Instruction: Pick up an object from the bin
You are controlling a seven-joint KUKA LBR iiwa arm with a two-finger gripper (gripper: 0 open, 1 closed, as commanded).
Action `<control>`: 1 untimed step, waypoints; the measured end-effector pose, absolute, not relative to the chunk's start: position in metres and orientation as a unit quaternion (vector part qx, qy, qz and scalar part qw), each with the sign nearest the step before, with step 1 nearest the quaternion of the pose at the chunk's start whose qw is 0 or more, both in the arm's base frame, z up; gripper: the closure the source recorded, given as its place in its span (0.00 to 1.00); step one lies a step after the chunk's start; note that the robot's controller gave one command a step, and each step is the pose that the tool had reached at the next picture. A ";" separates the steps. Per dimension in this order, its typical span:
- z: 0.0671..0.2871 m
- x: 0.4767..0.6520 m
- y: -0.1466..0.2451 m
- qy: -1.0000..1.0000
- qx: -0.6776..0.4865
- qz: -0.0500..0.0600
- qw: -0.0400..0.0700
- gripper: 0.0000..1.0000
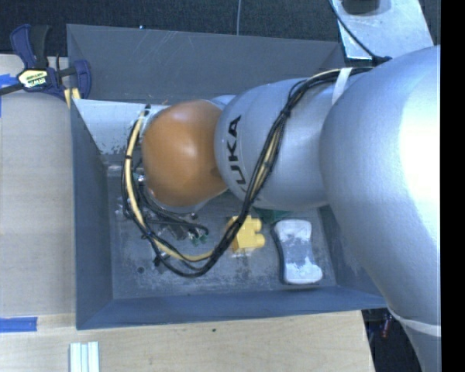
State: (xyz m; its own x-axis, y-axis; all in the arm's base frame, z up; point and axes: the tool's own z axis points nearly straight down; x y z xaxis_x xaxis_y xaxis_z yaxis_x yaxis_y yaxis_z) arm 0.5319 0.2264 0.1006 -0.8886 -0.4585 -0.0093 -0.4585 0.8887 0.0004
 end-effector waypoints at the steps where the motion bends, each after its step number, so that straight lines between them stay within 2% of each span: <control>1: 0.109 0.500 0.161 0.950 -0.313 -0.001 -0.001 0.00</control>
Offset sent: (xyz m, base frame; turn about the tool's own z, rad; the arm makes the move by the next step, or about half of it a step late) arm 0.0805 -0.0527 -0.0306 -0.1032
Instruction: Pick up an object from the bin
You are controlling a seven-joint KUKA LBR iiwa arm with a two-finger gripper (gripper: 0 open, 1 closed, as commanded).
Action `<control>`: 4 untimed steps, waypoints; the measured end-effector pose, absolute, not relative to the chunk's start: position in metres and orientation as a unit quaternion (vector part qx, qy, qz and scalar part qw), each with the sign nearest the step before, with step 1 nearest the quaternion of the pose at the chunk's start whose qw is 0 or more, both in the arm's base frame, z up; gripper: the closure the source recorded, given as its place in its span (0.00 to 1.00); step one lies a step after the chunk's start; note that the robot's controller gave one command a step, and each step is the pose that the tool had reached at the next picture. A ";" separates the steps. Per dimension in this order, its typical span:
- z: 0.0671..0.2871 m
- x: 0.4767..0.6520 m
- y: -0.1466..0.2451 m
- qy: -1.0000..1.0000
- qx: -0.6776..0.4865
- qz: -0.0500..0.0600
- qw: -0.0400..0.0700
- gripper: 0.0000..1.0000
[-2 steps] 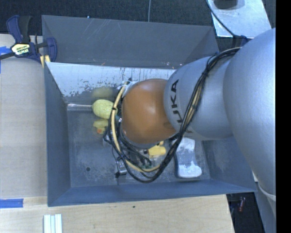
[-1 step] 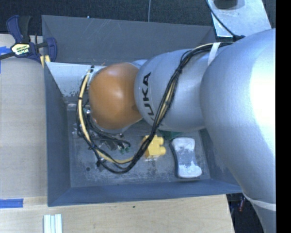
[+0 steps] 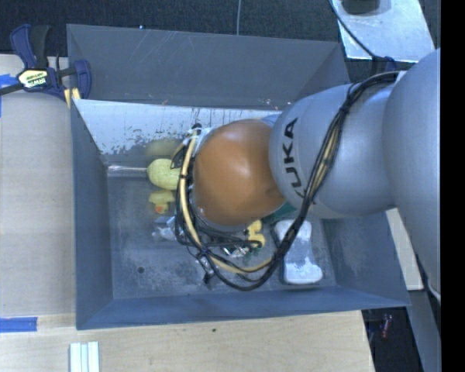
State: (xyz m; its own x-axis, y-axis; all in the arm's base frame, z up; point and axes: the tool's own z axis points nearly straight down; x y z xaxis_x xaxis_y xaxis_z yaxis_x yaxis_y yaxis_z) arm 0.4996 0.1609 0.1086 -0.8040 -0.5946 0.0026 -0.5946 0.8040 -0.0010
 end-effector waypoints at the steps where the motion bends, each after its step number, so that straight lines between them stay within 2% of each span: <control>1: 0.082 0.586 0.166 -0.954 0.300 -0.001 -0.007 0.00; 2: 0.072 0.589 0.123 -0.860 0.510 0.002 0.001 1.00; 3: 0.072 0.589 0.123 -0.860 0.510 0.002 0.001 1.00; 4: 0.082 0.589 0.123 -0.861 0.509 0.001 0.000 1.00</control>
Offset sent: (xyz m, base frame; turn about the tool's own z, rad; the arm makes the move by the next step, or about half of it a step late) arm 0.0878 -0.0380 -0.0386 -0.4376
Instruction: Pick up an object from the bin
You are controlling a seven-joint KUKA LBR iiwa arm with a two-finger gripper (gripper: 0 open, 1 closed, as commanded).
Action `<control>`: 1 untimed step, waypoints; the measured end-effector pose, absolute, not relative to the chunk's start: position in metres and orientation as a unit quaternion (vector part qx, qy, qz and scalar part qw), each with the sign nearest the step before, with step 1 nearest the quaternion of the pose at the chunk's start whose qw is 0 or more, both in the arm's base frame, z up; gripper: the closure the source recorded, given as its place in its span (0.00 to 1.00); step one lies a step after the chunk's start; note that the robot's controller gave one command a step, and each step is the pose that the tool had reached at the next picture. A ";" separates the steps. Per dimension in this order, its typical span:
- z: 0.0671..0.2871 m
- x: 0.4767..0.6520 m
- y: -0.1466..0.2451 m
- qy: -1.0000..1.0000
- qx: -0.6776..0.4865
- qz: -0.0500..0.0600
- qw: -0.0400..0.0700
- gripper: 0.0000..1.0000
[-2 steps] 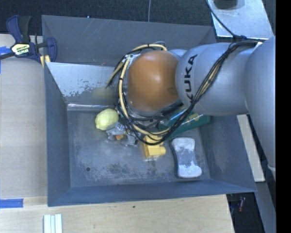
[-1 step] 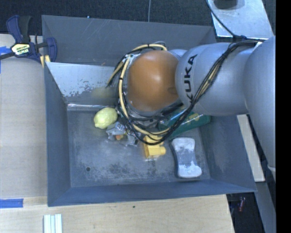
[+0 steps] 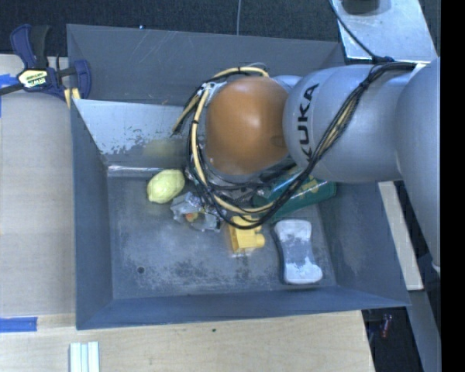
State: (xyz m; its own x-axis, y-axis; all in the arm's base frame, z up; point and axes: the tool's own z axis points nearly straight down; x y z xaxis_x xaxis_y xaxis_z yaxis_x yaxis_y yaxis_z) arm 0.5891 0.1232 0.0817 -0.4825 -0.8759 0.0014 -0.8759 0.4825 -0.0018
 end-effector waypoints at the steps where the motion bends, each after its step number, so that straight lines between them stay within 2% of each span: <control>1: 0.121 0.587 0.123 -0.861 0.508 0.000 0.003 1.00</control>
Offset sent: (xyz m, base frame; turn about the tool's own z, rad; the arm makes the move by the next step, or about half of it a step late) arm -0.0027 -0.0002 0.0392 0.0004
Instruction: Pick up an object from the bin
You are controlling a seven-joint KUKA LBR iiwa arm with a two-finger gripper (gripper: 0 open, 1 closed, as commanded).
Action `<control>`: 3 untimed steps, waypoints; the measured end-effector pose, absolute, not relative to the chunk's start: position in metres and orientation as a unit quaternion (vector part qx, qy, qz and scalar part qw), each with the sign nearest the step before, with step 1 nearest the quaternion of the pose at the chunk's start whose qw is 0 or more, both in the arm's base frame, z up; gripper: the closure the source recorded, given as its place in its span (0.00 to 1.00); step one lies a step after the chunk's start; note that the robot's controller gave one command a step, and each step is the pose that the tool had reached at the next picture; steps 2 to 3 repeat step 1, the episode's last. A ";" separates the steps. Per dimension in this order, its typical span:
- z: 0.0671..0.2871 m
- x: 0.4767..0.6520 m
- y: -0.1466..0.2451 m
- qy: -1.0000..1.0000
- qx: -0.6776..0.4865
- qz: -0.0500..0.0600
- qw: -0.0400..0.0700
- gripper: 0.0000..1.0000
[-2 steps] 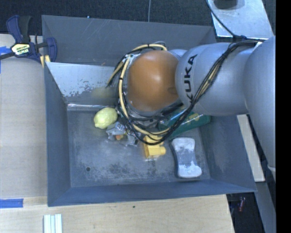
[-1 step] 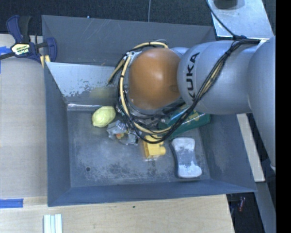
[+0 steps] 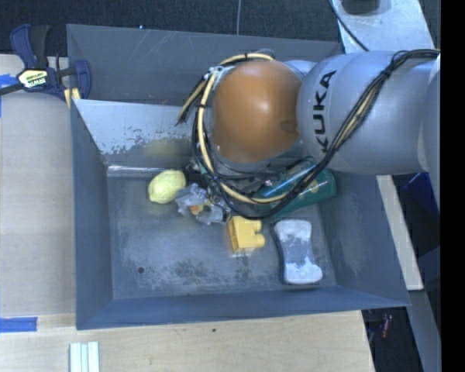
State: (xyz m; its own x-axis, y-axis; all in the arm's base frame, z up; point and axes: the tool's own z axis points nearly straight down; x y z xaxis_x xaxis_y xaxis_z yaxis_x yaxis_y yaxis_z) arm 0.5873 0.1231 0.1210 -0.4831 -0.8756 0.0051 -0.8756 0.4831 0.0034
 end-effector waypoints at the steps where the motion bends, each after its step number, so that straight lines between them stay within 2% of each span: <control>1: 0.168 0.589 0.123 -0.861 0.508 0.001 0.000 1.00; 3: 0.168 0.589 0.123 -0.861 0.508 0.001 0.000 1.00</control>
Offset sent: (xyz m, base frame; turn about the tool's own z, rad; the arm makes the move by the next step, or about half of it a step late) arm 0.0017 0.0002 0.0422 -0.0001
